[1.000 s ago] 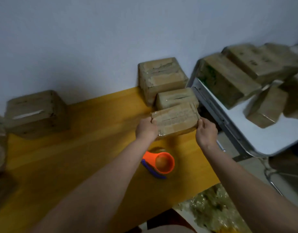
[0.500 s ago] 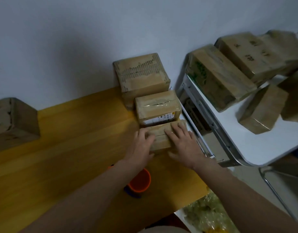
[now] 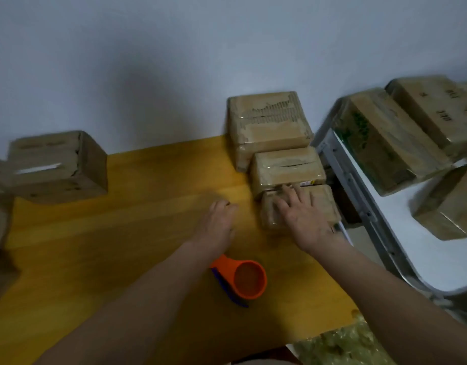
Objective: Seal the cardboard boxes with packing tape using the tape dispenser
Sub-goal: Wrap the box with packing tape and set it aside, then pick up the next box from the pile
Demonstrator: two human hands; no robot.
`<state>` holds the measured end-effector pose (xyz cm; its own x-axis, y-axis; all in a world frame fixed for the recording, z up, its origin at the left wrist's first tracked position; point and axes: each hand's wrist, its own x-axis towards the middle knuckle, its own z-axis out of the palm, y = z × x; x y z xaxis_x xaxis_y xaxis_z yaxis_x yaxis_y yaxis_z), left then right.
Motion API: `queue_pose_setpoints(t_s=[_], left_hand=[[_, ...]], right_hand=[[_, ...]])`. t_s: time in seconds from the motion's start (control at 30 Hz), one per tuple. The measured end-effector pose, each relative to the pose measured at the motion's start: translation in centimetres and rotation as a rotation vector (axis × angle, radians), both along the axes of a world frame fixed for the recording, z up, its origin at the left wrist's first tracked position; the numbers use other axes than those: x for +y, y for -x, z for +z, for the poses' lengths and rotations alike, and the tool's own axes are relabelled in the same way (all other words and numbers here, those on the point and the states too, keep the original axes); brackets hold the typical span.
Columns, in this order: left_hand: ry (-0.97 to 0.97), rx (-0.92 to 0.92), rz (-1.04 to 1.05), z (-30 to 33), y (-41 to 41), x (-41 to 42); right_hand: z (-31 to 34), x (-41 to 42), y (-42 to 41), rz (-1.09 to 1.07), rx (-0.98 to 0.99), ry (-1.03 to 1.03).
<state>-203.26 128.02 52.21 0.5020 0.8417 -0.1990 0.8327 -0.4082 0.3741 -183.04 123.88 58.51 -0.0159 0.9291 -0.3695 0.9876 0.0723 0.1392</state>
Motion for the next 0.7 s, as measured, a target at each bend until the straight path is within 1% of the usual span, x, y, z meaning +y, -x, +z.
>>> queue_pose_setpoints(t_s=[0.13,0.23,0.4,0.47,0.53,0.63,0.7], left_hand=[[-0.016,0.142,0.207,0.8,8.8,-0.1],[-0.050,0.156,0.321,2.2,16.4,-1.1],[-0.073,0.185,0.462,5.0,30.3,-4.8],[-0.106,0.158,0.527,6.0,35.8,-6.6],[-0.165,0.090,0.617,6.9,40.7,-8.4],[-0.308,0.026,0.762,7.9,46.9,-10.9],[-0.300,0.029,0.910,7.7,50.0,-12.4]], right_hand=[[0.9,1.5,8.3,0.141,0.051,-0.025],[1.1,2.0,16.0,0.215,0.122,-0.040],[0.6,1.7,30.0,0.334,0.210,0.016],[0.1,1.4,35.4,0.380,0.234,0.044],[-0.4,1.2,40.4,0.420,0.273,0.058],[-1.1,0.9,47.2,0.425,0.367,0.111],[-1.4,0.5,51.0,0.401,0.422,0.163]])
